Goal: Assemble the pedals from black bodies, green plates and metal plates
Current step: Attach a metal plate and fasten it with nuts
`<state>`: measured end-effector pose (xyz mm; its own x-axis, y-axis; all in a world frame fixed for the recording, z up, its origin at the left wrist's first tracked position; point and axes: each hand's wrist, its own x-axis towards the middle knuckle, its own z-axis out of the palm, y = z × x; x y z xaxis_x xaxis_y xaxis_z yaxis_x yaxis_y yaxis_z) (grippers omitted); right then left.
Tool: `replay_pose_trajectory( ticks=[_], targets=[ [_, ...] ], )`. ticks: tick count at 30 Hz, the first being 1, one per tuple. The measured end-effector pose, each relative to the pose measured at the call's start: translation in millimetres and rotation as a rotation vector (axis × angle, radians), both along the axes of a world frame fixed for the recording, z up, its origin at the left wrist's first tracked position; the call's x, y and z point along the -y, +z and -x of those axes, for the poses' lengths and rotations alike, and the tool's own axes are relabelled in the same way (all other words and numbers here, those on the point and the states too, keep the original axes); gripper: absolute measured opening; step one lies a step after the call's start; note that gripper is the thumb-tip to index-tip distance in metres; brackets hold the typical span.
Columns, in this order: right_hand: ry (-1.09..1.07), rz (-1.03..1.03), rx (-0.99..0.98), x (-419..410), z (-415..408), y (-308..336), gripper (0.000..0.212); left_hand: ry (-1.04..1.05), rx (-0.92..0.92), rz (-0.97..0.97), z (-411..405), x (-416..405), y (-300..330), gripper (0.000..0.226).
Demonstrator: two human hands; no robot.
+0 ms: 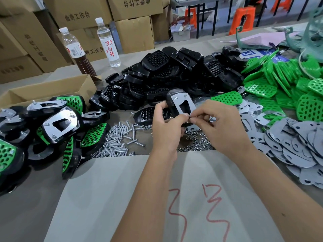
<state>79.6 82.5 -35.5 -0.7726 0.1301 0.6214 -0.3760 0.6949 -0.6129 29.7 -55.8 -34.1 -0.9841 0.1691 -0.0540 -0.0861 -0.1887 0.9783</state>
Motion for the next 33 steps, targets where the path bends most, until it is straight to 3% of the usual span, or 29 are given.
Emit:
replay_pose_trajectory(
  ticks=[4,8,11,15,19,26,33],
  targets=[
    [-0.036,0.045,0.029,1.1,-0.7,-0.1,0.018,0.03,-0.009,-0.013,-0.9,0.8,0.7,0.035],
    [-0.007,0.026,0.026,0.2,-1.1,1.2,0.01,0.042,-0.027,0.009,-3.2,-0.8,1.8,0.036],
    [0.016,0.021,0.054,-0.6,-1.5,-1.0,0.024,0.067,-0.016,-0.001,-3.2,-0.3,1.9,0.035],
    [-0.054,0.092,0.087,1.0,1.0,-2.7,0.013,0.066,-0.04,0.025,-5.8,-1.2,2.6,0.036],
    [0.001,-0.015,-0.033,-1.4,-0.5,-0.2,0.01,0.078,-0.034,0.037,-5.8,-1.5,3.3,0.036],
    [0.068,0.562,0.13,-0.4,1.5,-4.5,0.017,0.083,-0.023,0.028,-6.0,-2.3,2.5,0.034],
    [0.042,0.468,0.205,-5.6,1.0,-4.9,0.017,0.105,-0.03,0.035,-5.2,-3.9,0.6,0.035]
  ],
)
